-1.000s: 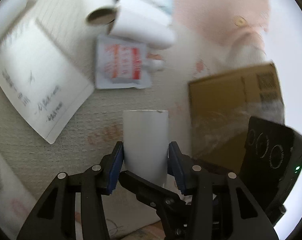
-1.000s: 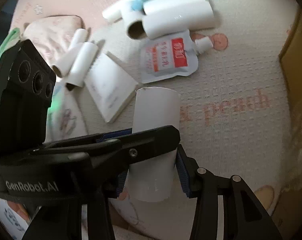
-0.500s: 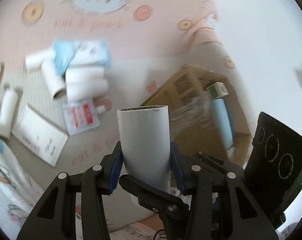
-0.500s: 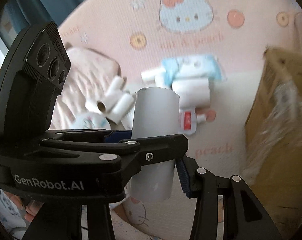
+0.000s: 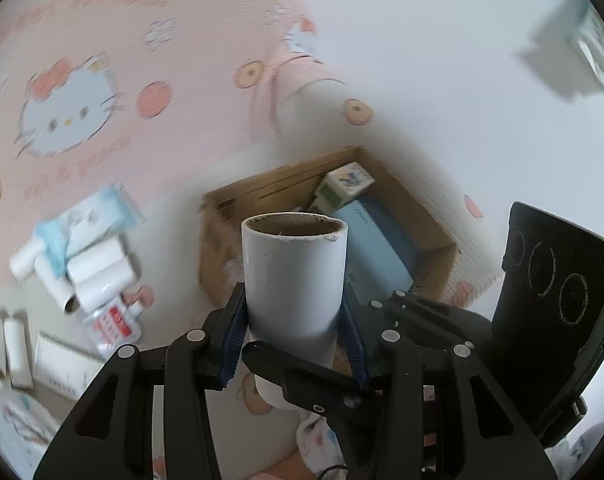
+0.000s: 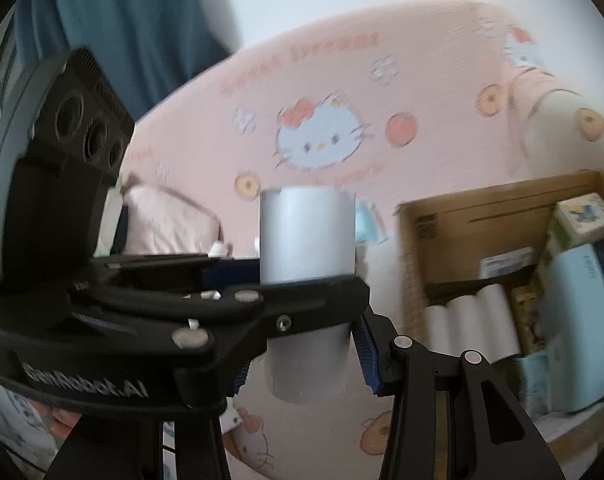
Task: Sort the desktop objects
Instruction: 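Lift the tube with both grippers and carry it over the cardboard box, then open the right gripper while the left gripper lowers the tube into the box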
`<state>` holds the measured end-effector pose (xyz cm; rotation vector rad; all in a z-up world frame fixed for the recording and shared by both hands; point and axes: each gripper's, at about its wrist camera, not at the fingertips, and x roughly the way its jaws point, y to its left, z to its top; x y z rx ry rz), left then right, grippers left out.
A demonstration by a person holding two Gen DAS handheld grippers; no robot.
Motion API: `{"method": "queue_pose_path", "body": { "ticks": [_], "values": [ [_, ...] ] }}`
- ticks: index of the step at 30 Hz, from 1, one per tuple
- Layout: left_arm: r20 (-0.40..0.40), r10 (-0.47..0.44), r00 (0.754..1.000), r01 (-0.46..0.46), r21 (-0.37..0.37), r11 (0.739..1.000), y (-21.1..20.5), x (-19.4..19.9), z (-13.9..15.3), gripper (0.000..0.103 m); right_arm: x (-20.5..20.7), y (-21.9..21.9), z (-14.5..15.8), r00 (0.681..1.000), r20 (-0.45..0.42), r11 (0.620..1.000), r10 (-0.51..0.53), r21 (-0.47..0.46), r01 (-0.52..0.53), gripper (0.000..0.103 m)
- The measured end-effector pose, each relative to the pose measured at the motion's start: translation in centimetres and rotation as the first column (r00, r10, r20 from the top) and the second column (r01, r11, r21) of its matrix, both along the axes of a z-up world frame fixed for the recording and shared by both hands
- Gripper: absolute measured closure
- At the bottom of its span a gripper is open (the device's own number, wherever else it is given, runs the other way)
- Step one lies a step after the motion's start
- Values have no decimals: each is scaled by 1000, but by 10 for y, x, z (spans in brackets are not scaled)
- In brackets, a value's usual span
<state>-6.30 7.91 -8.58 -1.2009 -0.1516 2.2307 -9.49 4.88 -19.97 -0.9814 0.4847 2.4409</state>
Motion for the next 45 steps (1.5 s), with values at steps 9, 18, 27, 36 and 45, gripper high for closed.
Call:
{"method": "queue_pose_path", "body": {
  "ticks": [9,18,27,36,45],
  "values": [
    [86,-104,991,104,-4,995,54,-23,3,55,50,32,34,994,-31,994,-104,-34,103,63],
    [233,-109,966,102,42,994,78,-48,-25,55,75,79,16,990,12,975,-140,-174,140,63],
    [402,-19,916,-20,94,995,88,-83,-62,55,67,113,2,985,164,982,-58,-171,86,62],
    [467,75,881,-87,5,996,116,-113,-97,56,65,151,-16,939,339,977,-64,-170,128,62],
    [524,156,837,-159,-41,986,123,-132,-125,56,95,139,14,946,315,995,-81,-33,96,83]
  ]
}}
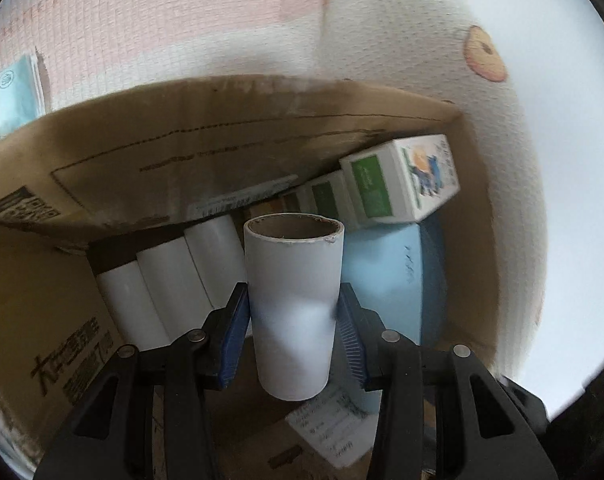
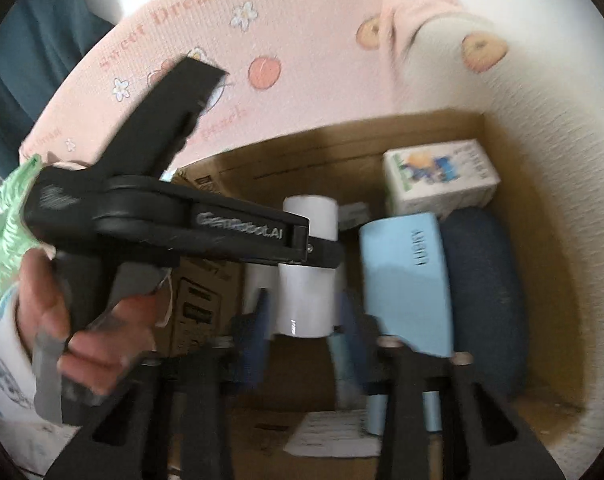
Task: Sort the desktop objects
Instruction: 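Open the right gripper while the left gripper lowers the tube into the box, then open the left gripper to release the tube beside the other tubes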
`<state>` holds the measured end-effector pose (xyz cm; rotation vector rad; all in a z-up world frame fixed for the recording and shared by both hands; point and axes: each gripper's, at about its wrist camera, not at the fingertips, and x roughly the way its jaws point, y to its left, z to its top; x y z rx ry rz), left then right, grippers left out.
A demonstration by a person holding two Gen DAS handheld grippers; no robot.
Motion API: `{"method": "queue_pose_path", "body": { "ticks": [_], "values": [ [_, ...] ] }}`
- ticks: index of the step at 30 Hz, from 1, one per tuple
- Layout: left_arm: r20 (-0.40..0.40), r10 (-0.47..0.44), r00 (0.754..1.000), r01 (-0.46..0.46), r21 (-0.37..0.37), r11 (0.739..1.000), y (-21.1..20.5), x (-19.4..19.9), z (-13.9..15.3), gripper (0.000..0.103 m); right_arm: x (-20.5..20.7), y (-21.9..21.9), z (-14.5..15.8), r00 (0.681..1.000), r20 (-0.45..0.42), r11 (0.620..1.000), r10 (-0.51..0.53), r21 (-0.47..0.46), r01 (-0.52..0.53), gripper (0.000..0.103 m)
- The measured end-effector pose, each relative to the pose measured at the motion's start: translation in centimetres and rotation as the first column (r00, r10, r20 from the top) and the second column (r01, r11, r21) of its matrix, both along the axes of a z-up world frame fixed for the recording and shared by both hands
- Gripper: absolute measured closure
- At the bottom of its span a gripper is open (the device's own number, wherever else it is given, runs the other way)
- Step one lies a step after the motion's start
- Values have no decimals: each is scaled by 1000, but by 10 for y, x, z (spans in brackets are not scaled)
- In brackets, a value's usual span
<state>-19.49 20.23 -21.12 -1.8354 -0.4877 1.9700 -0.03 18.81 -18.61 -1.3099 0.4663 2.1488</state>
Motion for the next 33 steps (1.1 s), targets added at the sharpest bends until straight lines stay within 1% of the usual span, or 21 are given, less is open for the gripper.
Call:
{"method": "queue_pose_path", "body": {
  "ticks": [2,3,5,8,10,11,13,16,18,20,22,25,28,29,31,33],
  "values": [
    [10,25,1000,-24,-15,1000,2,-1,-6,56,6,-3,7,1000,4,999,-1,42,1,84],
    [17,38,999,-38,-17,999,2,-2,-9,55,10,-6,12,1000,10,997,-4,77,3,84],
    [35,67,997,-67,-18,998,4,-2,-16,55,14,-11,19,999,34,991,2,130,-7,84],
    [51,155,987,-154,-12,988,-1,-2,-25,55,19,-13,28,997,73,984,-26,180,12,84],
    [73,207,976,-208,-4,978,-6,-3,-32,55,28,-7,35,996,69,982,-64,180,51,84],
    [88,224,971,-225,11,974,-7,-3,-36,55,21,3,38,995,60,982,-83,172,71,84],
    [92,220,971,-222,16,975,-5,-3,-40,55,26,3,42,994,47,984,-101,155,93,84],
    [96,219,971,-224,35,974,-2,-1,-44,55,30,-2,50,993,53,980,-101,176,91,84],
    [113,270,956,-277,53,959,-7,1,-50,56,32,-6,54,993,64,978,-103,190,90,84],
    [151,299,942,-311,66,948,-10,1,-57,56,32,-9,57,993,65,976,-99,203,84,84],
    [170,311,935,-326,72,943,-12,0,-60,56,31,-11,58,994,73,973,-86,220,69,84],
    [166,313,935,-327,64,943,-12,1,-60,56,27,-15,58,995,84,972,-61,233,39,84],
    [163,305,938,-317,54,947,-11,2,-61,56,26,-15,55,995,81,975,-52,219,33,84],
    [163,293,942,-305,48,951,-10,2,-61,57,25,-15,54,996,80,976,-51,215,32,84],
    [168,255,952,-267,51,962,-5,2,-62,86,25,-15,52,995,80,977,-51,211,33,84],
    [151,217,964,-223,23,974,0,5,-59,98,24,-16,52,996,79,977,-50,210,32,84]
  ]
}}
